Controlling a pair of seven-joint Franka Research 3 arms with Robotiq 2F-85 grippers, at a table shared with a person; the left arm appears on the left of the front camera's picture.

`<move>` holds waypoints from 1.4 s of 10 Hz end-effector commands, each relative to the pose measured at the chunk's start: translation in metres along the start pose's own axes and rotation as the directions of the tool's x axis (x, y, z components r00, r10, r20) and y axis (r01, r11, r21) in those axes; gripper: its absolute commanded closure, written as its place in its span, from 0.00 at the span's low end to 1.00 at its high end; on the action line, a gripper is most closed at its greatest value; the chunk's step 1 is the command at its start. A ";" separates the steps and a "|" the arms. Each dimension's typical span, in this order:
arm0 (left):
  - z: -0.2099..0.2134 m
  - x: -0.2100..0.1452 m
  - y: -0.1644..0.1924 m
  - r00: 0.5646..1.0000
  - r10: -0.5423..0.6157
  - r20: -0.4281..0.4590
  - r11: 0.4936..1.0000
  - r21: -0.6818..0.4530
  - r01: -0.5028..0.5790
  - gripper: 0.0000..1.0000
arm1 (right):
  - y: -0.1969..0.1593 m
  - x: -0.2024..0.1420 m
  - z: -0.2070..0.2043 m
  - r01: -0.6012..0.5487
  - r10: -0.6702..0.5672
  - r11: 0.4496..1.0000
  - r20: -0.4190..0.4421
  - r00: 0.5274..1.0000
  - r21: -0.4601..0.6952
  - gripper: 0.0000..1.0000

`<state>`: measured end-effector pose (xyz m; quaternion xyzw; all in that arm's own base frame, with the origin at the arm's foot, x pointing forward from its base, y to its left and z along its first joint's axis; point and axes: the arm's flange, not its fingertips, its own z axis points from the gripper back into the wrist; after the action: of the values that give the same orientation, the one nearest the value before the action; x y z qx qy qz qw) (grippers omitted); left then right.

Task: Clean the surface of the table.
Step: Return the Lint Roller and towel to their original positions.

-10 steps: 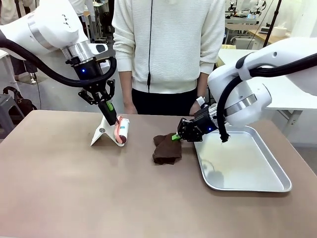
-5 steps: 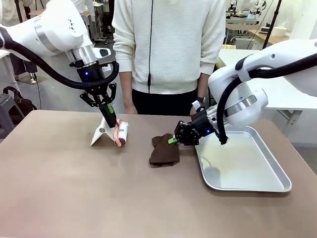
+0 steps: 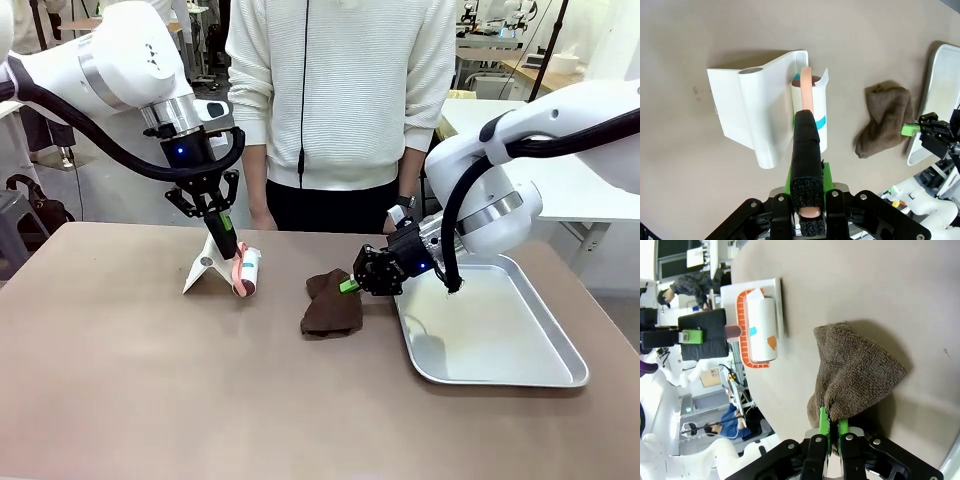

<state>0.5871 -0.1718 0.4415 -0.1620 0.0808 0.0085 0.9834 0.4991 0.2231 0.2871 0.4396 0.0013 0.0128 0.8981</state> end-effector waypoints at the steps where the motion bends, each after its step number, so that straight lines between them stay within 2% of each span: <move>1: -0.001 0.007 -0.004 0.999 0.026 0.026 0.999 0.039 -0.027 0.78 | -0.001 0.006 0.003 -0.022 0.023 1.000 -0.046 0.999 0.012 0.93; 5: -0.004 0.006 -0.004 0.999 0.033 0.013 0.998 0.061 -0.033 0.78 | -0.002 0.007 0.004 -0.021 0.022 1.000 -0.063 0.998 0.023 0.93; 6: -0.003 0.006 -0.005 0.999 0.039 0.006 0.997 0.067 -0.039 0.58 | -0.002 0.007 0.003 -0.025 0.026 0.999 -0.069 0.997 0.021 0.93; 7: -0.002 0.005 -0.005 0.999 0.040 0.007 0.997 0.071 -0.040 0.20 | -0.003 0.008 0.004 -0.018 0.021 0.999 -0.073 0.997 0.031 0.50; 8: 0.000 0.005 -0.004 0.999 0.046 0.013 0.997 0.064 -0.046 0.01 | -0.003 0.008 0.005 -0.016 0.019 0.999 -0.084 0.996 0.036 0.35; 9: 0.003 0.003 -0.001 0.998 0.054 0.015 0.997 0.060 -0.055 0.00 | -0.004 0.009 0.005 -0.011 0.014 0.999 -0.091 0.996 0.035 0.00; 11: 0.011 -0.003 0.006 0.997 0.071 0.032 0.995 0.063 -0.073 0.00 | -0.005 0.009 0.006 -0.009 0.014 0.999 -0.104 0.994 0.047 0.00; 12: 0.014 -0.006 0.010 0.996 0.080 0.037 0.994 0.070 -0.083 0.00 | -0.006 0.010 0.006 -0.007 0.012 0.999 -0.109 0.994 0.044 0.12; 13: 0.018 -0.009 0.016 0.995 0.093 0.039 0.992 0.084 -0.096 0.00 | -0.006 0.009 0.006 -0.008 0.013 0.999 -0.116 0.993 0.040 0.02; 14: 0.022 -0.013 0.022 0.994 0.101 0.038 0.990 0.092 -0.105 0.00 | -0.005 0.009 0.007 -0.013 0.018 0.999 -0.122 0.992 0.038 0.00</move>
<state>0.5865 -0.1503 0.4550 -0.1314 0.0707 0.0435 0.9878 0.5021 0.2160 0.2847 0.4601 0.0429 0.0373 0.8860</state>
